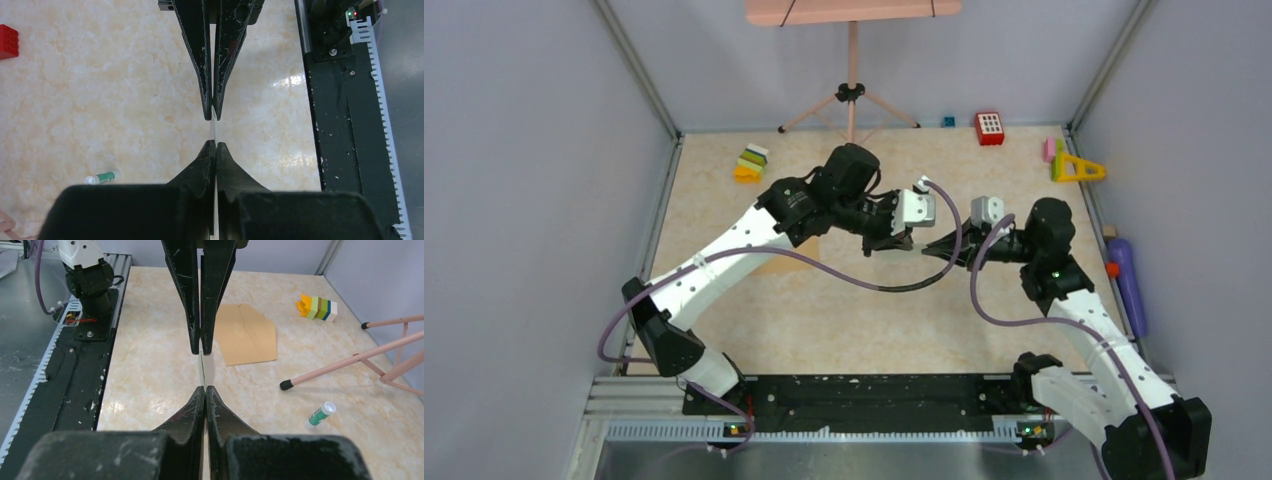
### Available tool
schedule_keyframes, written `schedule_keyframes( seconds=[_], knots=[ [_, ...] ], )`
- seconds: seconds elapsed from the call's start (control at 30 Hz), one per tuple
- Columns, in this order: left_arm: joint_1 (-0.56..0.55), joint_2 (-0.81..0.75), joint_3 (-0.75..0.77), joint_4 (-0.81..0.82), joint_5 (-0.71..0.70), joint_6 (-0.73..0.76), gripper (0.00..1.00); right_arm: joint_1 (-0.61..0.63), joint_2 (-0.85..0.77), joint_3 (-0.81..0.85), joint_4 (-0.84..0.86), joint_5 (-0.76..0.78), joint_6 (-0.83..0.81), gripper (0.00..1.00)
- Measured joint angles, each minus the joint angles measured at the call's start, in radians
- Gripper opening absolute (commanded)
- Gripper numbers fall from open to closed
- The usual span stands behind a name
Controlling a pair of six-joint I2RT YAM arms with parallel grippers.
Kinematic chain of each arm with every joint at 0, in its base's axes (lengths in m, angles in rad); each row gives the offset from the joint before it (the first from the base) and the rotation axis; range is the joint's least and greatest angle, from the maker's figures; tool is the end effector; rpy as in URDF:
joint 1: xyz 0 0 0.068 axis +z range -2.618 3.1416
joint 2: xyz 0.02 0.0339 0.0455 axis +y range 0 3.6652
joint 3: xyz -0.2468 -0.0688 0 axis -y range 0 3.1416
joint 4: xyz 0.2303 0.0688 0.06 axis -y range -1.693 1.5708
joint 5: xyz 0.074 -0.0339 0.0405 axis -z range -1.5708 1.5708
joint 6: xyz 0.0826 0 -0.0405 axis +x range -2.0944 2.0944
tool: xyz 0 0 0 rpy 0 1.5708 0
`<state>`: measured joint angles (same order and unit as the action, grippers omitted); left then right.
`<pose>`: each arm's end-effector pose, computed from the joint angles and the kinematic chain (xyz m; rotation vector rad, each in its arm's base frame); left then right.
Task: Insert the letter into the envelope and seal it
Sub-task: Fold the letter.
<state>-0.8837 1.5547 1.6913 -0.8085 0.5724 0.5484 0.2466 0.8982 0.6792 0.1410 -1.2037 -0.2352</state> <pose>0.1863 -0.2976 0.3618 1.6938 1.4669 -0.8222 0.1823 0.1254 0.3070 -1.2216 1.1703 0.9883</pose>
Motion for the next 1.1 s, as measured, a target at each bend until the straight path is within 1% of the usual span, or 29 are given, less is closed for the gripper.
schedule_keyframes(
  seconds=[0.03,0.07,0.13,0.17,0.2,0.23,0.27,0.37,0.47,0.63,0.77,0.8,0.83,0.93,0.97,1.1],
  knots=[
    [0.001,0.002,0.000,0.000,0.001,0.001,0.00,0.000,0.000,-0.001,0.000,0.001,0.000,0.02],
    [0.002,0.002,0.000,-0.002,0.003,0.003,0.00,0.000,0.001,-0.003,0.001,0.003,0.000,0.11],
    [0.002,0.003,0.000,-0.003,0.003,0.003,0.00,0.000,0.001,-0.005,0.001,0.002,0.002,0.38],
    [0.001,0.003,0.000,-0.003,0.004,0.004,0.00,0.000,0.001,-0.005,0.002,0.002,0.005,0.47],
    [0.001,0.003,-0.001,-0.002,0.003,0.003,0.00,0.000,0.001,-0.005,0.005,0.000,0.007,0.54],
    [0.001,0.004,-0.002,0.000,-0.001,0.003,0.00,0.000,0.001,-0.005,0.011,-0.002,0.017,0.58],
    [0.001,0.004,-0.006,0.005,-0.010,0.002,0.00,0.000,0.001,-0.005,0.019,-0.003,0.026,0.60],
    [0.000,0.004,-0.021,0.027,-0.050,-0.003,0.00,0.000,0.001,-0.005,0.058,-0.007,0.055,0.60],
    [-0.002,0.008,-0.032,0.049,-0.093,-0.006,0.00,0.000,0.001,-0.012,0.108,-0.006,0.092,0.59],
    [-0.008,0.019,-0.035,0.057,-0.128,-0.008,0.00,0.003,0.010,-0.042,0.192,0.014,0.152,0.47],
    [-0.016,0.032,-0.034,0.060,-0.136,-0.008,0.00,0.013,0.021,-0.059,0.220,0.025,0.174,0.44],
    [-0.018,0.035,-0.035,0.060,-0.137,-0.008,0.00,0.015,0.024,-0.063,0.230,0.026,0.177,0.41],
    [-0.020,0.039,-0.034,0.060,-0.137,-0.008,0.00,0.018,0.025,-0.064,0.235,0.026,0.182,0.36],
    [-0.023,0.048,-0.034,0.060,-0.139,-0.008,0.00,0.020,0.027,-0.064,0.249,0.027,0.193,0.07],
    [-0.024,0.049,-0.034,0.059,-0.138,-0.008,0.00,0.020,0.027,-0.064,0.256,0.031,0.195,0.00],
    [-0.029,0.049,-0.034,0.045,-0.140,-0.008,0.00,0.020,0.027,-0.064,0.254,0.037,0.193,0.00]
  ],
)
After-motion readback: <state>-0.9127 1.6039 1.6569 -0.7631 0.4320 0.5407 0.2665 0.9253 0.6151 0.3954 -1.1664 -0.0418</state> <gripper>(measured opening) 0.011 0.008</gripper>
